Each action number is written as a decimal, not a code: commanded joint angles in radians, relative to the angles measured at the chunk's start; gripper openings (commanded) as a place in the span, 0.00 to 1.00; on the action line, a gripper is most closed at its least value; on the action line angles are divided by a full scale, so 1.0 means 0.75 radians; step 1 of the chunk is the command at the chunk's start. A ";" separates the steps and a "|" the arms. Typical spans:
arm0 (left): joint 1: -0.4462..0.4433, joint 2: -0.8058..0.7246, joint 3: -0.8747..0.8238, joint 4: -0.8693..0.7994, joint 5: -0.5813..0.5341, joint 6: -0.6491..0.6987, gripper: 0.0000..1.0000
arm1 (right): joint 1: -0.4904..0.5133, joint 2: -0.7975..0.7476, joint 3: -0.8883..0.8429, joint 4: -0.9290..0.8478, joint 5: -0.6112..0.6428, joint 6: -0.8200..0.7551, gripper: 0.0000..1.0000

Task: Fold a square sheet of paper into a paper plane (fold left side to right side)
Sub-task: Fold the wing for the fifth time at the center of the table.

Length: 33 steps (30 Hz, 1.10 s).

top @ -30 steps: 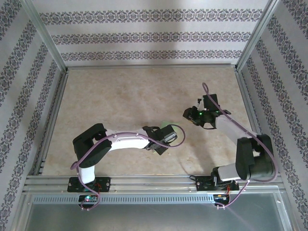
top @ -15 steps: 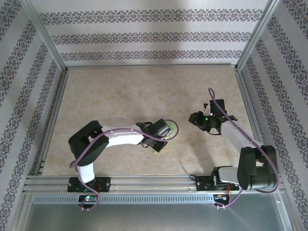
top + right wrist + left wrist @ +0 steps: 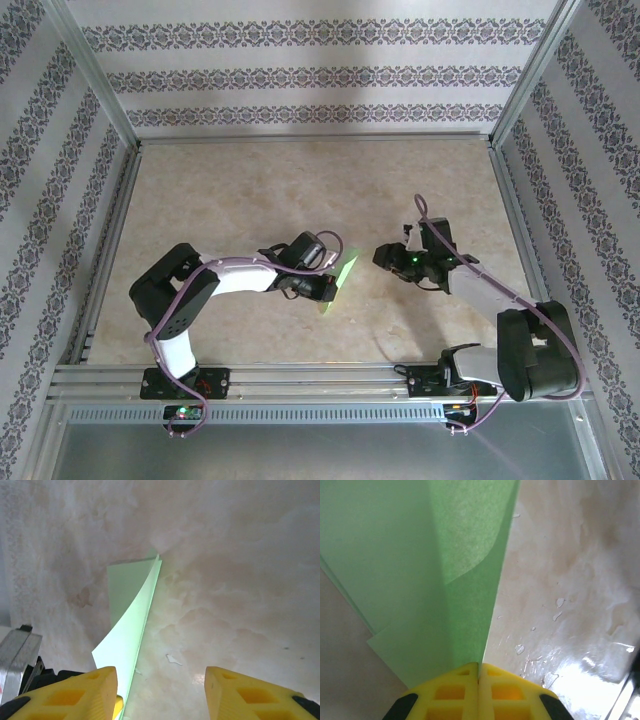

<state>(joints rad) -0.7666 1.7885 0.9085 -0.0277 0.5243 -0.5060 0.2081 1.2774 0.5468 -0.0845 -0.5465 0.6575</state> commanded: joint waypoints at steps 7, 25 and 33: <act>0.091 -0.029 -0.201 0.567 0.199 -0.368 0.00 | 0.173 0.081 -0.029 0.299 0.075 0.133 0.47; 0.126 0.058 -0.349 0.970 0.229 -0.583 0.00 | 0.330 0.379 0.087 0.506 0.127 0.211 0.42; 0.130 0.085 -0.361 1.026 0.229 -0.622 0.00 | 0.338 0.440 0.121 0.526 0.146 0.211 0.42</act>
<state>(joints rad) -0.6849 1.8366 0.6472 0.6750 0.6811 -0.9489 0.4545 1.5887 0.6098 0.2825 -0.4568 0.8101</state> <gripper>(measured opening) 0.054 0.417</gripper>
